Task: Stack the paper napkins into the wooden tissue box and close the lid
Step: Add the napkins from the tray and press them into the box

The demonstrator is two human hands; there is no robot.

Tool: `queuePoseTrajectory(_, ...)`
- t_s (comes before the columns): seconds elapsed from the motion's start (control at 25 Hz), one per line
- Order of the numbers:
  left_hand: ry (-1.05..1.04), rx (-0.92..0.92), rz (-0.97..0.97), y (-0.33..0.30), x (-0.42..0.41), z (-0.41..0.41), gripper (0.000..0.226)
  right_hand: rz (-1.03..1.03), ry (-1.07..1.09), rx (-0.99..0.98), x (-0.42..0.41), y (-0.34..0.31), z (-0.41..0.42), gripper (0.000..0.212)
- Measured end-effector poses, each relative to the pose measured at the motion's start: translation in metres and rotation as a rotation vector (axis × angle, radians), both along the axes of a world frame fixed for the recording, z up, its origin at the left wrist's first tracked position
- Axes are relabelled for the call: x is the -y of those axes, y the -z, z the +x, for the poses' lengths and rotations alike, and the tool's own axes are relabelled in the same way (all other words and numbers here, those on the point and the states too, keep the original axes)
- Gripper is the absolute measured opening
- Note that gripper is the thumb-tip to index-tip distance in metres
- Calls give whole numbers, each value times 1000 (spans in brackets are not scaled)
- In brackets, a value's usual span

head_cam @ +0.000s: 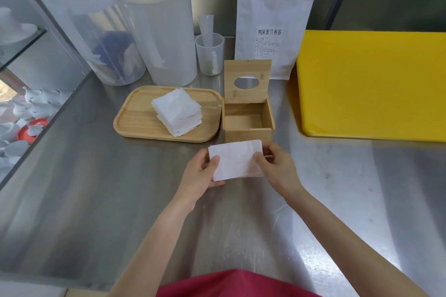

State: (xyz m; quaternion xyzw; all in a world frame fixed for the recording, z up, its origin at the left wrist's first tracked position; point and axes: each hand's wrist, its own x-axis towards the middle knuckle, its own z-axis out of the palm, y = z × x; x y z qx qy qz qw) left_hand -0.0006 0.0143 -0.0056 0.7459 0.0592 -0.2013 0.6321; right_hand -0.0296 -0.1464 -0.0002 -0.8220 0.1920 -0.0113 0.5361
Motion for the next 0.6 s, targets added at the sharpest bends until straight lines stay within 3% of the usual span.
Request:
queuePoseTrajectory(0.16,79,181,236,-16,10,29,25,-124,32,57,20,-13,22,22)
queuePoseTrajectory(0.6,171,349,529,-32,52,115,24,-388,-93,9,57,-34,103,27)
